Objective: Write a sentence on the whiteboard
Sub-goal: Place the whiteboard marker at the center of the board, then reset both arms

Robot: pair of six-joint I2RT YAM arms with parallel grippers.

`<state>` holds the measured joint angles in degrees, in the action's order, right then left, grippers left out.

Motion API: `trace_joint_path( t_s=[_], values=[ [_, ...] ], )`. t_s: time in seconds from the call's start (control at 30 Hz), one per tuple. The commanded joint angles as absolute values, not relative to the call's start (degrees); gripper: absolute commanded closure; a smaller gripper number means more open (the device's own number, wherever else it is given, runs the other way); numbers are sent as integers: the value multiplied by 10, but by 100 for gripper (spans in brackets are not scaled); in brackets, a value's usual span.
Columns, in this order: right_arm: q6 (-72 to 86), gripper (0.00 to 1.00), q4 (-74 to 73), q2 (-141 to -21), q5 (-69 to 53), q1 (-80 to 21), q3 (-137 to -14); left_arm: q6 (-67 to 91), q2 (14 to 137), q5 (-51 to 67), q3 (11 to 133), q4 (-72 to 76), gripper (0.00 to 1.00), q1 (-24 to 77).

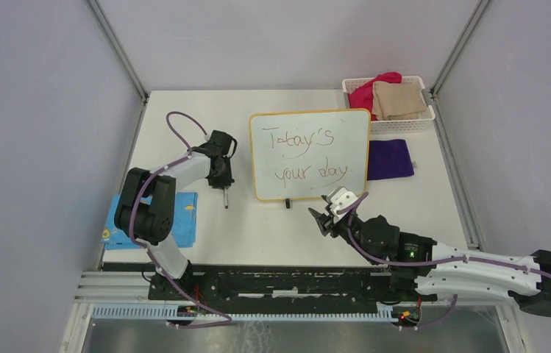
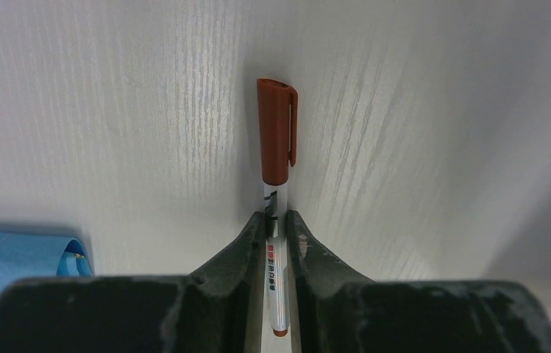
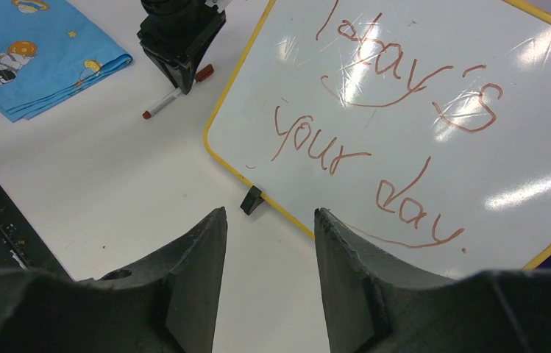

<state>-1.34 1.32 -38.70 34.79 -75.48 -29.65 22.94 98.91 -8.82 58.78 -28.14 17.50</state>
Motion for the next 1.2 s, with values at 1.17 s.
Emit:
trace_joint_path(
  t_s=[1.17],
  values=[
    [-54,32,42,-536,421,-754,-460,182,511,-128,480,-153,45,221]
  ],
)
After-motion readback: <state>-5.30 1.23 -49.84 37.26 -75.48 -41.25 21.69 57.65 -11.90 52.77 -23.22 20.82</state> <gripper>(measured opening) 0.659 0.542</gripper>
